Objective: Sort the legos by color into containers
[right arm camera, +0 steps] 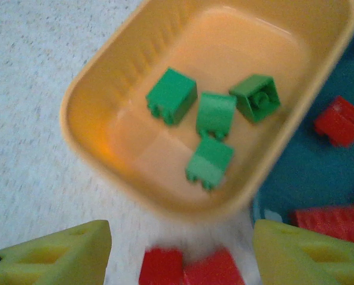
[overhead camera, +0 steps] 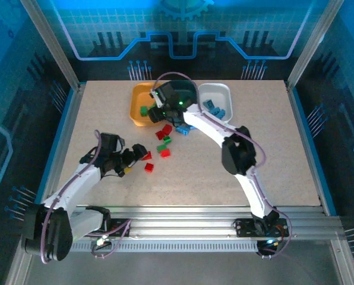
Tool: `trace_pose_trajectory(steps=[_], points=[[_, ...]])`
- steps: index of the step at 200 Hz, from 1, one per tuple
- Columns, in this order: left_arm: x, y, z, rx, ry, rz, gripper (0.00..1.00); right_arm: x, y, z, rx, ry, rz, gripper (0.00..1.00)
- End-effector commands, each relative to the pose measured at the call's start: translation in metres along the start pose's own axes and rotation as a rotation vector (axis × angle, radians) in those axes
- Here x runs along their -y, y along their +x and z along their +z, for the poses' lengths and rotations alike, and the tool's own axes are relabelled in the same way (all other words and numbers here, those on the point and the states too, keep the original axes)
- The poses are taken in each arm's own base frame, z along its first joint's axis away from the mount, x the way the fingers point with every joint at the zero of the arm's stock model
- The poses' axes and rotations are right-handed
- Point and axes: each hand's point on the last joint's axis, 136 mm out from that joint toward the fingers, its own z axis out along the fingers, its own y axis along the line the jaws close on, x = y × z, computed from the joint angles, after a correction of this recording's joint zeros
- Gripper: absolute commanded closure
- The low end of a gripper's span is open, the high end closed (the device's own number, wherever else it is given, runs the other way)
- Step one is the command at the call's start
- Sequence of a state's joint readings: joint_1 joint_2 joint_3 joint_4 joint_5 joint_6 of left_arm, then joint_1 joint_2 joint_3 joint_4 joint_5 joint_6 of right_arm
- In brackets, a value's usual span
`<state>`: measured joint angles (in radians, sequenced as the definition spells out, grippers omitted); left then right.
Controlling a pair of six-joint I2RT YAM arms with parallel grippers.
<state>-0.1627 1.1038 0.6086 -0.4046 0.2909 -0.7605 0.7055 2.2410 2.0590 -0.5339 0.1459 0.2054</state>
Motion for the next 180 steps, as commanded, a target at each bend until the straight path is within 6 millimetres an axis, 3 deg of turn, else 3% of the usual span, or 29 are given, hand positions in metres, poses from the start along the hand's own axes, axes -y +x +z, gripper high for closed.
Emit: trace_pose_trajectory(steps=[1,26,54,84,101,149,163,167,180], points=[[-0.016,0.013,0.010,-0.027,-0.133,-0.037,0.01,0.004,-0.019,-0.072,0.156,0.012,0.079,0.35],[-0.020,0.029,0.024,-0.054,-0.153,-0.206,0.06,0.013,0.037,-0.099,0.139,0.041,0.139,0.34],[-0.012,0.025,0.024,-0.010,-0.181,-0.285,0.08,0.022,0.092,-0.116,0.091,0.072,0.190,0.34],[0.024,0.008,0.027,0.002,-0.210,-0.013,0.10,0.025,0.134,-0.131,0.051,0.086,0.194,0.34],[0.025,0.003,0.030,-0.001,-0.337,0.153,0.09,0.030,0.147,-0.144,0.050,0.090,0.202,0.34],[0.000,0.004,0.044,-0.019,-0.602,0.456,0.11,0.042,0.164,-0.175,0.071,0.106,0.199,0.31],[-0.006,0.008,0.053,-0.041,-0.656,0.521,0.11,0.043,0.160,-0.181,0.097,0.105,0.190,0.29],[-0.007,0.009,0.056,-0.048,-0.664,0.533,0.11,0.046,0.170,-0.177,0.078,0.112,0.183,0.29],[-0.009,0.012,0.065,-0.067,-0.672,0.555,0.11,0.050,0.176,-0.176,0.082,0.132,0.187,0.29]])
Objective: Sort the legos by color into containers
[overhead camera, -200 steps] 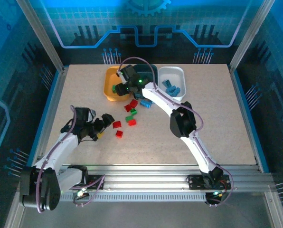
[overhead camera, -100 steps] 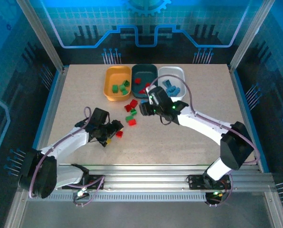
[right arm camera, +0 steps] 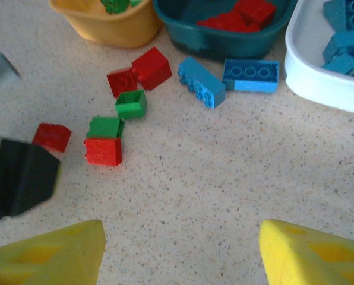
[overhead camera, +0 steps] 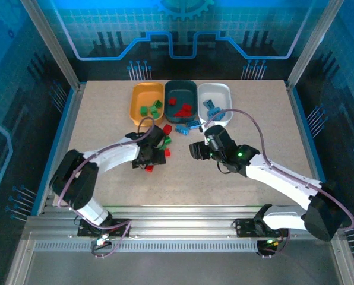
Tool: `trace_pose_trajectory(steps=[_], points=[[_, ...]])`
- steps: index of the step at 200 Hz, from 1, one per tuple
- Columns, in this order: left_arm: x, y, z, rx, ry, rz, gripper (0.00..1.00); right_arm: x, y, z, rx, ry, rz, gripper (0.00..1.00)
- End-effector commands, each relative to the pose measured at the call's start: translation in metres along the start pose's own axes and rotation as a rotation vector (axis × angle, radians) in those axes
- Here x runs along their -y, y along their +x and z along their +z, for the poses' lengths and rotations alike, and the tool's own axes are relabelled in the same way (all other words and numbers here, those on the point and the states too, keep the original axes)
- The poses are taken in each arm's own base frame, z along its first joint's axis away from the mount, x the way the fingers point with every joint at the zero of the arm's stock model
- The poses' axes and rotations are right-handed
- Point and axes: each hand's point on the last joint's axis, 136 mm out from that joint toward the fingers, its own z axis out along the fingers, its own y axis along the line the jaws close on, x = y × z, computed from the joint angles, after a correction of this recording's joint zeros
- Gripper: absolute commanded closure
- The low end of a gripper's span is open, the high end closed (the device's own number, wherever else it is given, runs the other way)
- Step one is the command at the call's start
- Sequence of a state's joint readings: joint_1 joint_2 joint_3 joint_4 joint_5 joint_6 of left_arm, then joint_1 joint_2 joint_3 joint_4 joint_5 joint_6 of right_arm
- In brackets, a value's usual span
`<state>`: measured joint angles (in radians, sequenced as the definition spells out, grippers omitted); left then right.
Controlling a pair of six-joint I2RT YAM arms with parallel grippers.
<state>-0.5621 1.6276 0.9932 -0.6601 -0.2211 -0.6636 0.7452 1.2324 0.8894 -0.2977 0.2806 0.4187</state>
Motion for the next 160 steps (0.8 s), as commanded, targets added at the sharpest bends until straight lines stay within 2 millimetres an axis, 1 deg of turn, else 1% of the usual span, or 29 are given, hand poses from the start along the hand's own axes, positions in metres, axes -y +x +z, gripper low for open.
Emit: trace_pose_trajectory(steps=[1,19,35,40,51,59,72,83,99,118,130,146,160], points=[[-0.012,0.002,0.008,-0.005,-0.120,0.136,0.11,0.015,0.016,0.002,-0.013,0.050,-0.009,0.29],[-0.009,0.004,0.017,-0.021,-0.118,0.144,0.14,0.019,0.024,0.007,-0.017,0.052,0.006,0.29],[-0.008,0.006,0.023,-0.035,-0.116,0.147,0.21,0.024,0.029,0.010,-0.028,0.063,0.016,0.29],[-0.008,0.007,0.025,-0.041,-0.119,0.148,0.24,0.026,0.031,0.010,-0.033,0.067,0.021,0.29],[-0.008,0.008,0.028,-0.046,-0.119,0.151,0.35,0.026,0.033,0.010,-0.035,0.065,0.026,0.29],[-0.008,0.010,0.031,-0.050,-0.115,0.154,0.41,0.027,0.032,0.010,-0.031,0.067,0.026,0.29],[-0.007,0.011,0.033,-0.054,-0.108,0.153,0.45,0.028,0.031,0.008,-0.023,0.072,0.028,0.30],[-0.006,0.012,0.034,-0.059,-0.104,0.151,0.52,0.030,0.032,0.007,-0.021,0.077,0.028,0.30],[-0.004,0.014,0.033,-0.066,-0.092,0.145,0.59,0.031,0.031,0.006,-0.017,0.080,0.033,0.30],[-0.001,0.013,0.024,-0.054,-0.076,0.145,0.65,0.032,0.031,0.006,-0.016,0.084,0.034,0.30],[0.006,0.010,0.013,-0.033,-0.060,0.154,0.67,0.032,0.032,0.007,-0.017,0.088,0.035,0.30],[0.022,0.007,-0.009,-0.006,-0.019,0.175,0.68,0.035,0.032,0.007,-0.010,0.102,0.043,0.30],[0.043,-0.002,-0.032,0.028,0.055,0.189,0.69,0.040,0.032,0.006,0.000,0.126,0.057,0.30]])
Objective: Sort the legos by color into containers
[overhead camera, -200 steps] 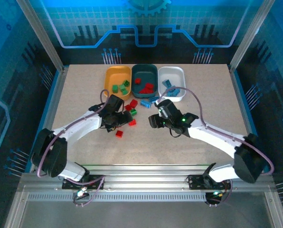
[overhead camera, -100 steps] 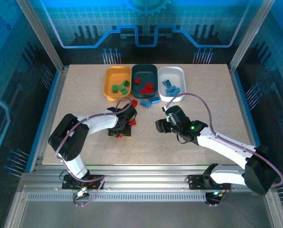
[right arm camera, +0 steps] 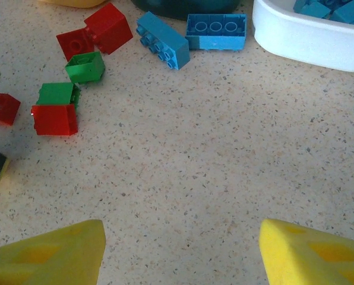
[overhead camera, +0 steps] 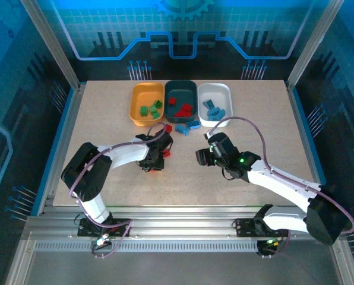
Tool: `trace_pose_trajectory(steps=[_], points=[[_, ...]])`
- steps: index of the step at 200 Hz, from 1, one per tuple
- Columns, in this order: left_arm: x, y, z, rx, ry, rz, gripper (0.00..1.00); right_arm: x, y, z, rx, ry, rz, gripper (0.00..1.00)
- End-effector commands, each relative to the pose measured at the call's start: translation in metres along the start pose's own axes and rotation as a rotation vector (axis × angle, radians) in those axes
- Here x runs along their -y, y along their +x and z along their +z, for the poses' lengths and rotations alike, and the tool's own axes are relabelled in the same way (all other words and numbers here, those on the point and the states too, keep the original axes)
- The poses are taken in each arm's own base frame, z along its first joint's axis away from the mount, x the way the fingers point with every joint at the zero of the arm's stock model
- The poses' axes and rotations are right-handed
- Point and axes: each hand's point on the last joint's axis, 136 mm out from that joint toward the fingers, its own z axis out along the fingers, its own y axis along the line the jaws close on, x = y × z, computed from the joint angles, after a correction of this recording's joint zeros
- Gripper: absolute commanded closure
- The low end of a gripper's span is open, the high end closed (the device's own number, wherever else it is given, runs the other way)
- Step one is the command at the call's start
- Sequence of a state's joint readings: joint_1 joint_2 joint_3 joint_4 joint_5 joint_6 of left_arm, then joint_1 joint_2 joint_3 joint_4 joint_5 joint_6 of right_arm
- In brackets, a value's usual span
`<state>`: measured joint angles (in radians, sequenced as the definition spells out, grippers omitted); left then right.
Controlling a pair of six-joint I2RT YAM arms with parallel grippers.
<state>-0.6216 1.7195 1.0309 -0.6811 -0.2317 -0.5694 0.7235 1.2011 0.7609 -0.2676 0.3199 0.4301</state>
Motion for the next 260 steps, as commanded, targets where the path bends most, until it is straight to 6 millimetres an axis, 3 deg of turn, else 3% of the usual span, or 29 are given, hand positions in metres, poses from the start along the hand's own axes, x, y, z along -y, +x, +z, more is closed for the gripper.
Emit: trace_pose_trajectory(steps=[1,20,56,94,137,149,161,174,201,216,228,260], points=[[0.026,-0.021,-0.052,0.089,0.097,0.026,0.69,0.014,-0.005,-0.002,0.045,0.052,0.048,0.30],[0.041,-0.053,-0.084,0.163,0.142,0.039,0.68,0.022,-0.005,-0.003,0.065,0.086,0.079,0.30],[0.068,-0.145,-0.119,0.255,0.241,0.009,0.69,0.039,-0.002,-0.006,0.102,0.149,0.136,0.30],[0.099,-0.223,-0.101,0.264,0.357,-0.024,0.70,0.055,-0.003,-0.018,0.151,0.209,0.175,0.25],[0.107,-0.281,-0.080,0.312,0.379,-0.058,0.66,0.057,-0.005,-0.022,0.166,0.203,0.178,0.23],[0.104,-0.293,-0.077,0.335,0.388,-0.078,0.58,0.056,-0.005,-0.021,0.162,0.197,0.175,0.22],[0.103,-0.303,-0.079,0.347,0.428,-0.094,0.26,0.055,-0.005,-0.020,0.158,0.191,0.171,0.22],[0.107,-0.305,-0.088,0.352,0.476,-0.086,0.02,0.053,-0.004,-0.018,0.150,0.186,0.167,0.21],[0.116,-0.285,-0.144,0.401,0.573,-0.032,0.01,0.051,-0.004,-0.016,0.142,0.177,0.164,0.21],[0.097,-0.260,-0.161,0.449,0.504,-0.024,0.01,0.050,-0.004,-0.016,0.140,0.170,0.164,0.21],[0.071,-0.231,-0.149,0.418,0.440,-0.082,0.01,0.049,-0.004,-0.016,0.138,0.164,0.161,0.21],[0.008,-0.136,-0.091,0.273,0.259,-0.194,0.01,0.045,-0.003,-0.014,0.133,0.146,0.161,0.21]])
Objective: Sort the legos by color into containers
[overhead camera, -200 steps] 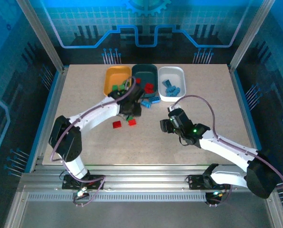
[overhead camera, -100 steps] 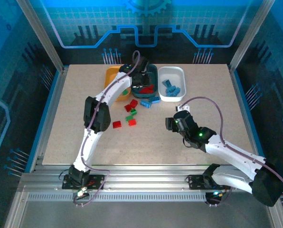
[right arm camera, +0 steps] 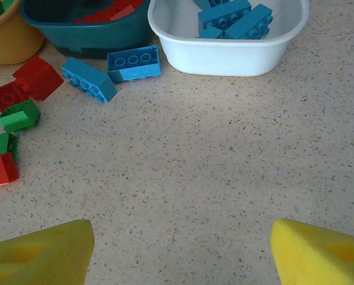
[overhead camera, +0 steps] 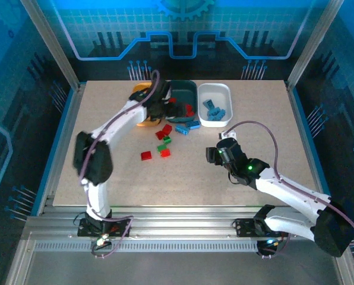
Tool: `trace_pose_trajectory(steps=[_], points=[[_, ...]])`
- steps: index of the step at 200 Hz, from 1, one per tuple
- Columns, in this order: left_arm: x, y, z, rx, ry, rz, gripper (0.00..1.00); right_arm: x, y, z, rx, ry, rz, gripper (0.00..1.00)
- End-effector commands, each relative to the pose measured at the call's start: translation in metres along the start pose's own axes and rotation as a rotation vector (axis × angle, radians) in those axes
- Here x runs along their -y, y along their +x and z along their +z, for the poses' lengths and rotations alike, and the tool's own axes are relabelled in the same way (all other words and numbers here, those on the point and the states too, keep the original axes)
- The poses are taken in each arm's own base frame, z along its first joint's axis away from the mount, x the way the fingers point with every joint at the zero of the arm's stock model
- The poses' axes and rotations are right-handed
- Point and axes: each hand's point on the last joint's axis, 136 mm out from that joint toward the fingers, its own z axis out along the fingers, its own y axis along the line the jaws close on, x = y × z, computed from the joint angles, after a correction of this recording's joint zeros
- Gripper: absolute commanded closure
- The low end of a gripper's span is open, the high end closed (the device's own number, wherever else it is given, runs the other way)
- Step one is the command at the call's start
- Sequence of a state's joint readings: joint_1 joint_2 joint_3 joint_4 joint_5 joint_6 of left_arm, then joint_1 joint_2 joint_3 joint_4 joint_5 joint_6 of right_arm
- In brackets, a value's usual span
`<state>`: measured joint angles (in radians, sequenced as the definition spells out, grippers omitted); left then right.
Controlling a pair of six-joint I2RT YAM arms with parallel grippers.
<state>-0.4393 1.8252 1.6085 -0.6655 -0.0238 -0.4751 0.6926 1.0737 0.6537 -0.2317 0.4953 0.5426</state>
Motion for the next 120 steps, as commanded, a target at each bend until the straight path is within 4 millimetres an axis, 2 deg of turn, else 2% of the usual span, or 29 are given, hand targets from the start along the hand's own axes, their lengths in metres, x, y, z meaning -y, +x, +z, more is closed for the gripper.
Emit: trace_pose_trajectory(steps=[1,13,34,49,69,106,120], points=[[-0.055,0.046,-0.003,-0.018,-0.147,-0.075,0.01,-0.002,-0.003,0.002,0.007,-0.016,0.013,0.21],[-0.076,0.073,-0.003,-0.048,-0.195,-0.068,0.01,-0.003,-0.001,0.004,-0.002,-0.020,0.012,0.21],[-0.097,0.111,0.003,-0.099,-0.207,-0.044,0.01,-0.006,0.001,0.008,-0.018,-0.025,0.007,0.21],[-0.096,0.128,0.008,-0.131,-0.167,-0.047,0.03,-0.008,0.002,0.009,-0.024,-0.027,0.005,0.21],[-0.091,0.137,0.011,-0.116,-0.167,0.017,0.04,-0.007,0.003,0.010,-0.027,-0.023,0.001,0.21],[-0.128,0.142,0.025,-0.170,-0.337,-0.016,0.03,-0.008,0.005,0.013,-0.036,-0.019,-0.007,0.21],[-0.136,0.145,0.032,-0.194,-0.377,-0.041,0.05,-0.007,0.005,0.013,-0.035,-0.016,-0.010,0.21]])
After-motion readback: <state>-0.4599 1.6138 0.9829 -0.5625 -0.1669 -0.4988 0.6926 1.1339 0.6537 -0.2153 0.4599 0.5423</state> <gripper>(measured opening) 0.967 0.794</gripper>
